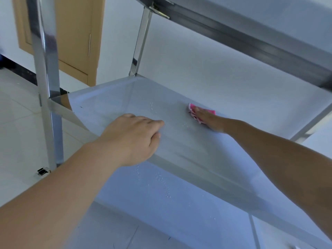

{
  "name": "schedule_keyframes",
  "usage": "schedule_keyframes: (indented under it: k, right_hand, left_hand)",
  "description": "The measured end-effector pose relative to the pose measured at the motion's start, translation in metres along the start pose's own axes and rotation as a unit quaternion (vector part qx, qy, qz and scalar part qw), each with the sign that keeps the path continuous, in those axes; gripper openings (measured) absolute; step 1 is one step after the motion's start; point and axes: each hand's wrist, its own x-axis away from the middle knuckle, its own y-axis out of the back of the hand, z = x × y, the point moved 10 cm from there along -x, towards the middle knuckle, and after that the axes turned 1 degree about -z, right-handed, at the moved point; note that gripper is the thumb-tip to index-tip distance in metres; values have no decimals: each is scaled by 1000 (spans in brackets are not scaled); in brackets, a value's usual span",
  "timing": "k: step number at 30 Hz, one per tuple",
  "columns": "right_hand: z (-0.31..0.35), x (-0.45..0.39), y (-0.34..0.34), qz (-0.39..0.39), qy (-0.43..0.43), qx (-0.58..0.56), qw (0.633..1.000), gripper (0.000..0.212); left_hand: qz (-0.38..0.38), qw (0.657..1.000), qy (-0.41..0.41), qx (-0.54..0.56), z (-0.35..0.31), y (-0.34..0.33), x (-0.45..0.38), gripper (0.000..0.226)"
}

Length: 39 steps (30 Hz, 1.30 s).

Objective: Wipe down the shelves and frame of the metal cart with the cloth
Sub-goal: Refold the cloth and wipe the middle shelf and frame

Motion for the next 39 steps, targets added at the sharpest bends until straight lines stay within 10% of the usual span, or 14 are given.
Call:
schedule_keyframes:
  k: [4,10,25,30,39]
  right_hand:
    - [45,52,-40,103,93,37,990,37]
    - [81,148,-72,221,200,296,907,106]
    - [90,200,-94,265,245,289,887,63]
    - [101,198,-101,260,244,306,883,59]
    - [119,165,-120,253,209,324,887,64]
  left_hand:
    - [-1,1000,18,-6,3,-1,-1,50]
    - [-10,999,44,-11,8,1,-1,47]
    - [-27,985,19,167,14,18,-3,38]
    - [-70,997,40,-19,66,44,11,30]
    - [-56,995,83,10,91,28,29,51]
